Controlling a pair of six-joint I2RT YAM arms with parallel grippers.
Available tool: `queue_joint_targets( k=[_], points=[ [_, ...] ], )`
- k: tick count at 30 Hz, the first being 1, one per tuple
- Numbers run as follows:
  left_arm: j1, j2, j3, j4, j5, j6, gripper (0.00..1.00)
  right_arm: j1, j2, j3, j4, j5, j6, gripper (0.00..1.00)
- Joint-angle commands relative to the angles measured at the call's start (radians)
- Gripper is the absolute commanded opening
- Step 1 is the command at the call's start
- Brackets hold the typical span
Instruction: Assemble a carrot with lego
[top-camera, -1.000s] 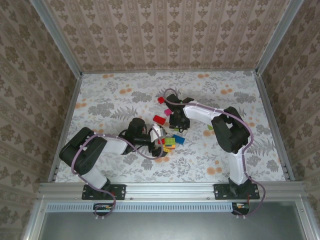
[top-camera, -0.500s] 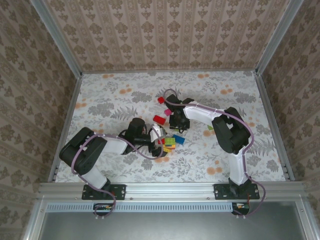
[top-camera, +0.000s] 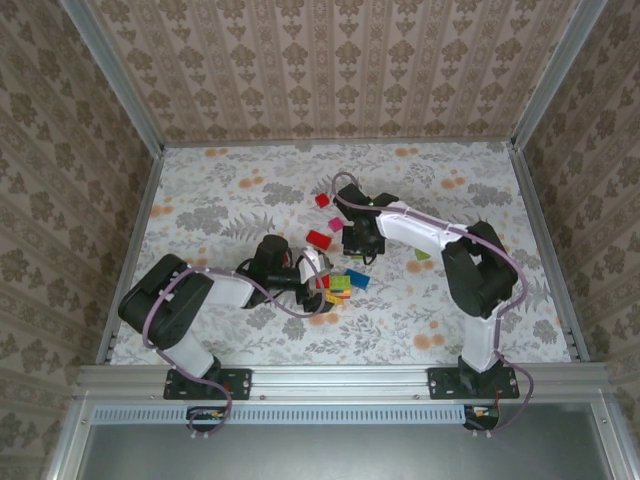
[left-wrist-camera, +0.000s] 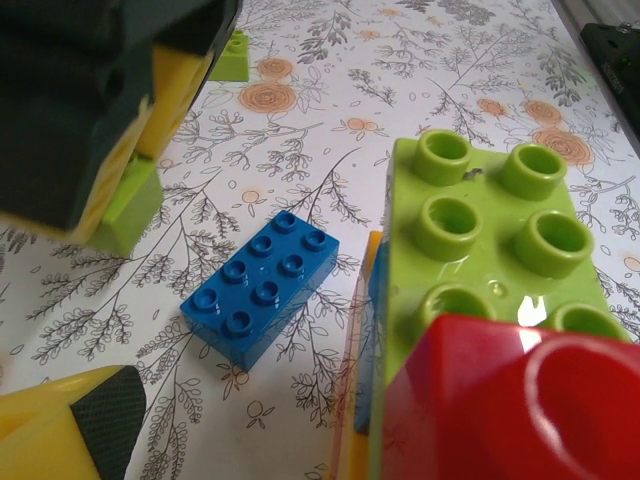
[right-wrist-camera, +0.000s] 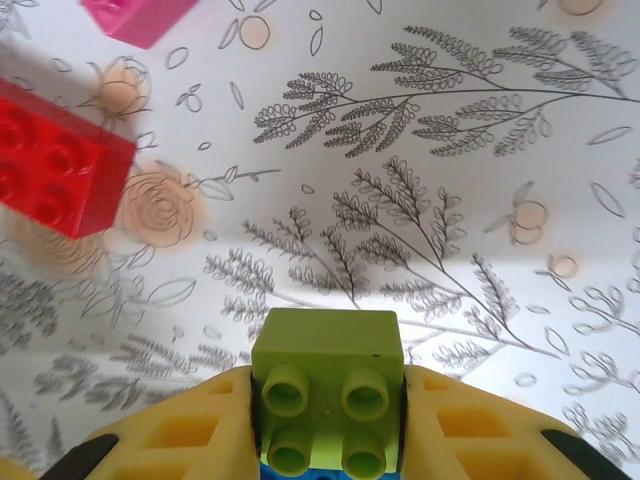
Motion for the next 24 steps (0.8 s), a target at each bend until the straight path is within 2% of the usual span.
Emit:
queue_joint_targets(
  k=[1, 14, 24],
  points=[
    [0.013, -0.008, 0.021, 0.006, 0.043, -0.012, 1.0, 0.008, -0.093, -0.026, -0.087, 0.026, -0.036, 0.31],
    [0.043, -0.014, 0.064, -0.022, 0.141, -0.002, 1.0, 0.039, -0.322, -0.092, -0.217, 0.039, -0.055, 0.32],
    [0.024, -0.016, 0.08, -0.07, 0.17, 0.023, 1.0, 0.039, -0.323, -0.108, -0.205, 0.031, -0.058, 0.32]
  ],
)
